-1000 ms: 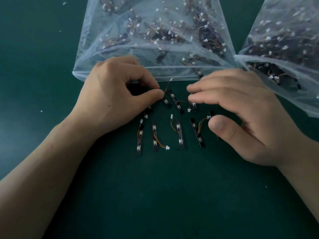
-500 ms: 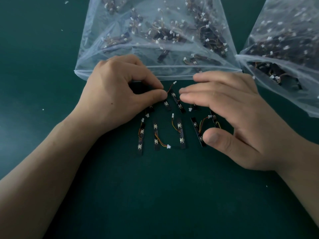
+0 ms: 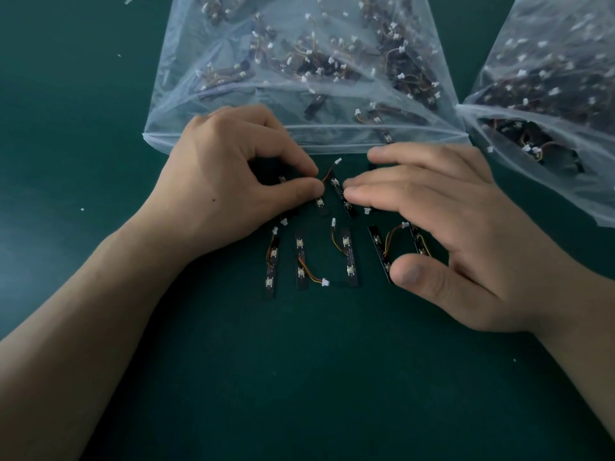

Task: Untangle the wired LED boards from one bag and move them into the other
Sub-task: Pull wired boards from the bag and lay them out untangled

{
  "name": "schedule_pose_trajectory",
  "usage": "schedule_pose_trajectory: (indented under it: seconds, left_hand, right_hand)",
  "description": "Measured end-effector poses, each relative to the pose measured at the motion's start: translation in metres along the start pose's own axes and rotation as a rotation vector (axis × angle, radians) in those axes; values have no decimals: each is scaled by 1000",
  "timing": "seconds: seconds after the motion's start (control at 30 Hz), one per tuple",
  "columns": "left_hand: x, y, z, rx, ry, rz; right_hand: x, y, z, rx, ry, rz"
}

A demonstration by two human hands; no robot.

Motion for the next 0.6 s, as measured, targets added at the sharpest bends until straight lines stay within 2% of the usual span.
schedule_pose_trajectory:
  seconds: [0.17,0.6]
  left_hand:
    - [4,-1,0,-3,-12,-61]
    - [6,1,1,-1,-49,-41]
  right_hand:
    - [0,0,0,0,0,-2]
    - [-7,-5,-1,-32,35,63]
Point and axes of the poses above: each hand's wrist, its own z-axis away from the middle knuckle, its own y-axis out of the back of the hand, x = y × z, the point moved 9 cm from there along -z, towards the middle knuckle, and after that the axes turned 9 degrees about -z, right-handed, at the moved point
